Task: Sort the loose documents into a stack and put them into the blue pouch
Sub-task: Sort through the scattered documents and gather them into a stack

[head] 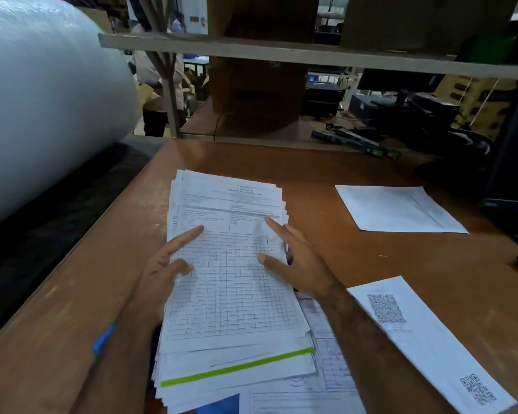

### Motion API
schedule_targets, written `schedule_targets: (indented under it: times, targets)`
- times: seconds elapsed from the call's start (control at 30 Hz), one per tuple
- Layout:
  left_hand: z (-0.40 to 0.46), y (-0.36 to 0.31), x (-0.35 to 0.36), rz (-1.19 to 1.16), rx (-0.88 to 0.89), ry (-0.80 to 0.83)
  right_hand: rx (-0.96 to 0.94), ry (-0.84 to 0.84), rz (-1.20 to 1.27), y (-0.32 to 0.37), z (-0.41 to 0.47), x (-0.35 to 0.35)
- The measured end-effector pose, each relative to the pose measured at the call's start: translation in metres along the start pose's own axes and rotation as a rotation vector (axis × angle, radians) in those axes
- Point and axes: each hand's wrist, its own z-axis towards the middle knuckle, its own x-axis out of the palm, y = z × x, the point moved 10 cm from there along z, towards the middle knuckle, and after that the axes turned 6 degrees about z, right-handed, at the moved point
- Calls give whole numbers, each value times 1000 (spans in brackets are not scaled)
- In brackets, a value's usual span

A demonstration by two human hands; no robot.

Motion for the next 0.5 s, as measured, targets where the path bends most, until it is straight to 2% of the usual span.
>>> schedule_targets:
  times: [0.17,0.3,0.4,0.5]
  targets:
    - [1,-4,-5,-211,-37,-47,-30,-13,113,4,0,-5]
    - [6,-28,5,-274,33,-36,-76,60,358,25,-3,-11]
    - [10,-40,22,-179,71,41,-137,43,425,40,-7,-25]
    - [10,-46,38,48,134,120,-222,-105,260,47,-11,-44]
